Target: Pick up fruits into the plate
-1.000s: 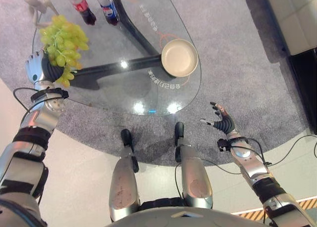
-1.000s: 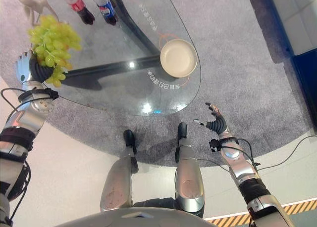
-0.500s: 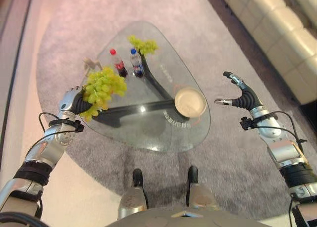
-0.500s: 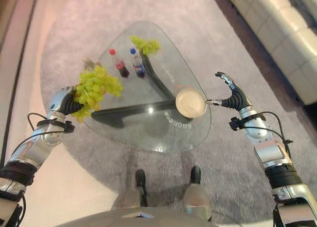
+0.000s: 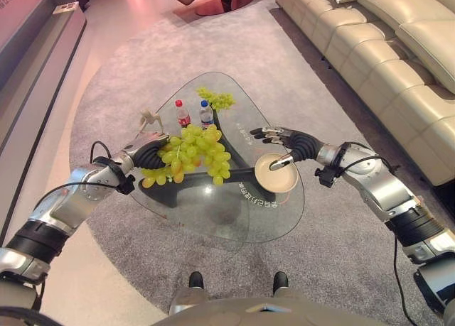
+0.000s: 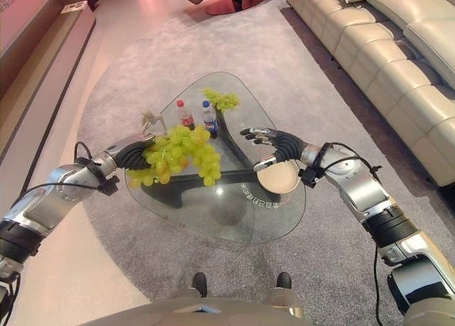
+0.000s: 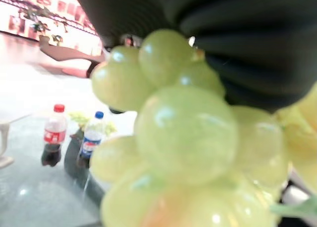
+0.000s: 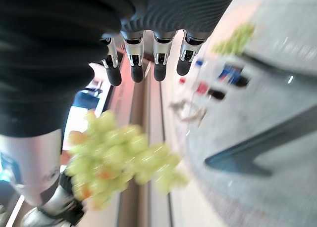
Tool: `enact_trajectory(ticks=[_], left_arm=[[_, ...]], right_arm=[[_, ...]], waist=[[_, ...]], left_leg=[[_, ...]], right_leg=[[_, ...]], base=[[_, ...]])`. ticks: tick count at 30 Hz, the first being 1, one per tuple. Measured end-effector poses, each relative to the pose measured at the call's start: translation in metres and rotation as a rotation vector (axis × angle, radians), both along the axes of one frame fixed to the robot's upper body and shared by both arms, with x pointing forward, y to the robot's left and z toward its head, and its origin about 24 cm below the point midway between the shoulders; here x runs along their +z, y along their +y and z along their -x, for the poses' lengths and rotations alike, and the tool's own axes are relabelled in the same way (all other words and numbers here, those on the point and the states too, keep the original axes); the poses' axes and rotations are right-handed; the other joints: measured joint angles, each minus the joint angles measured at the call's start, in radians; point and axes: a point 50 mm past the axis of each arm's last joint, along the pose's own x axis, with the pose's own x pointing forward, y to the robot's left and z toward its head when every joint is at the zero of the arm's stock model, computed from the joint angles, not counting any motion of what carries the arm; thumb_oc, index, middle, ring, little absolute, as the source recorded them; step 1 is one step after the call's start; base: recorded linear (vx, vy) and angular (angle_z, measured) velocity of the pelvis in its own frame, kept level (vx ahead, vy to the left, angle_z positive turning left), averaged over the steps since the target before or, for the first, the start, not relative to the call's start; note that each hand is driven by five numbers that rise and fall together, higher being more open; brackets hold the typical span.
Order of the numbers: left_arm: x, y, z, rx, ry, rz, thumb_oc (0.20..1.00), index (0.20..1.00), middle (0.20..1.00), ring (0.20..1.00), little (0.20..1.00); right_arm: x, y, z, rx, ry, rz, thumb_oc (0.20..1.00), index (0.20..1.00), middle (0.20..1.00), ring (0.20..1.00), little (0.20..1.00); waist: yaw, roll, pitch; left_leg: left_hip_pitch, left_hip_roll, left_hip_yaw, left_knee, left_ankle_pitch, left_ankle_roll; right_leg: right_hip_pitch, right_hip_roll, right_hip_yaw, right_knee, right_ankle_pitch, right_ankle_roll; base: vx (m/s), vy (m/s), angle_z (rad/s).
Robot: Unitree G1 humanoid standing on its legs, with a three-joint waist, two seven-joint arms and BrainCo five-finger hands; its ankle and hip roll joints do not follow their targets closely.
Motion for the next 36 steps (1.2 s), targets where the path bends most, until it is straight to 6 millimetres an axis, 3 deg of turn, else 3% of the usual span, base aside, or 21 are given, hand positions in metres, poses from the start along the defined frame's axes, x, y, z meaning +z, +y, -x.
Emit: enact_trajectory(ticks=[3,9,16,26,36], left_arm=[[0.011,-0.012,-0.002,-0.064,0.010,-0.048,0.200,0.200,0.200,0.200,0.200],[0.021,-0.019,0.001,-0.114,0.079,-0.133,0.200,0.200,0.200,0.200,0.200],[0.026,-0.042,0.009,-0.230,0.128,-0.151,0.200,0.200,0.200,0.200,0.200],[0.019,-0.047,0.010,-0.234,0.242,-0.228,0.200,0.200,0.200,0.200,0.200],[0.012,-0.041,0.009,-0.193,0.294,-0.239,0.200,0.200,0.200,0.200,0.200]], right_arm=[[0.003,0.017,0.008,0.072,0.034,-0.010,1.000,1.000,1.000,1.000,1.000],[0.014,0.026,0.011,0.086,0.042,-0.040,1.000,1.000,1.000,1.000,1.000],[0.010,0.030,0.011,0.047,0.074,-0.071,1.000,1.000,1.000,1.000,1.000],[0.003,0.039,0.012,0.014,0.096,-0.105,1.000,1.000,1.000,1.000,1.000],[0.014,0.046,0.019,0.052,0.055,-0.142,1.000,1.000,1.000,1.000,1.000]], waist=[[0.002,0.000,0.000],[-0.003,0.003,-0.008],[-0.002,0.005,-0.027],[-0.005,0.028,-0.060],[-0.004,0.032,-0.063]], left_leg=[[0.000,-0.001,0.000,0.000,0.000,0.000],[0.004,-0.001,0.003,0.000,0.000,0.000],[0.005,-0.001,0.012,0.000,-0.001,0.000],[-0.001,-0.001,0.017,0.000,-0.001,0.000],[-0.001,-0.001,0.023,-0.001,-0.002,0.000]], right_leg=[[0.000,0.000,0.000,0.000,0.000,0.000],[0.000,0.000,0.005,0.000,0.001,-0.001],[-0.005,0.000,0.016,0.000,0.001,-0.001],[-0.017,-0.001,0.022,0.000,0.002,-0.002],[-0.020,-0.001,0.025,0.000,0.002,-0.002]], base=[[0.00,0.000,0.00],[0.00,0.001,-0.01],[-0.01,0.001,-0.03],[-0.01,0.002,-0.02],[0.00,0.000,0.00]])
